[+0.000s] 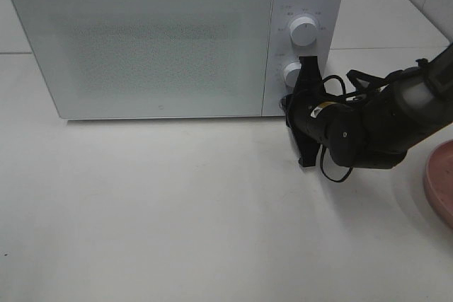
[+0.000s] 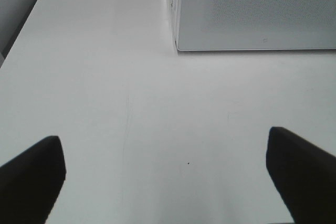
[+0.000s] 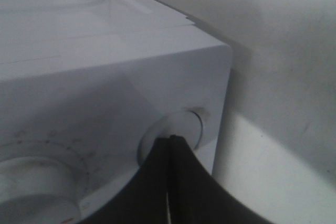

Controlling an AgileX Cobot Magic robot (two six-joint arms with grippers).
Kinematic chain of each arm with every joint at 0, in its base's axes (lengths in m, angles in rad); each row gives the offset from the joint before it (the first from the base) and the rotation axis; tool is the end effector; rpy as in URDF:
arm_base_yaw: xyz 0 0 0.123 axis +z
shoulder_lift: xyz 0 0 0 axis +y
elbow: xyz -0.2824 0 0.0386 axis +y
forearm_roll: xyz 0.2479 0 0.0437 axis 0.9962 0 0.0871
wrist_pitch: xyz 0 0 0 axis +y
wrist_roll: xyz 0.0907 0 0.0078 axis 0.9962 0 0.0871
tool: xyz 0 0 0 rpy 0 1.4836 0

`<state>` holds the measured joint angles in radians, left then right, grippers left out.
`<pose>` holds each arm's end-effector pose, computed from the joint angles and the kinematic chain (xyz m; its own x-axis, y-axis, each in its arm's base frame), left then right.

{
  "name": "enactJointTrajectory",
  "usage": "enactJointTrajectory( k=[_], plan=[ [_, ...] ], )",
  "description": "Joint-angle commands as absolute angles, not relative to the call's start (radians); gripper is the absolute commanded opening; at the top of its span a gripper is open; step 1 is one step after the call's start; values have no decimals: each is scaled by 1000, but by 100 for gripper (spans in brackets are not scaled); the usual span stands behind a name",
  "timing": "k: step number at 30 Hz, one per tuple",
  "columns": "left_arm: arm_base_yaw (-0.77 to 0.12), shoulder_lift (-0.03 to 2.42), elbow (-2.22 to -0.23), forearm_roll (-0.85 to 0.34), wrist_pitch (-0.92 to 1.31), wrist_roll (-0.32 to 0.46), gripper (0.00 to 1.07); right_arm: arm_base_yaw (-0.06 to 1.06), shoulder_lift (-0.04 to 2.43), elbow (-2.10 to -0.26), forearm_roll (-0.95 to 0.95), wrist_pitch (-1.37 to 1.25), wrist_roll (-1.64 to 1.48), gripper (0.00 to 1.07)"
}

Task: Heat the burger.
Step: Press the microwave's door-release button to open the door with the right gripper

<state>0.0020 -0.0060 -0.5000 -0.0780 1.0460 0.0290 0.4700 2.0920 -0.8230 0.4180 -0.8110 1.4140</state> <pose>-0.0053 -0.0062 0.2785 -0.4369 -0.0110 -0.8995 0.0543 0.9978 -0.0385 0.3411 0.1433 0.0897 -0.1406 0.9900 0.0100 0.3835 0.0451 0.9224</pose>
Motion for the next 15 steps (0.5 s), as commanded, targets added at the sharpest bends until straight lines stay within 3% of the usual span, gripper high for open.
enactJointTrajectory(
  k=[1,15],
  plan=[
    [4,-25,-497,-82,1037,26,98,466,2102,-842,430,-827,1403,0],
    [4,-25,-497,-82,1037,26,98,466,2110,-901,483,-887,1362,0]
  ],
)
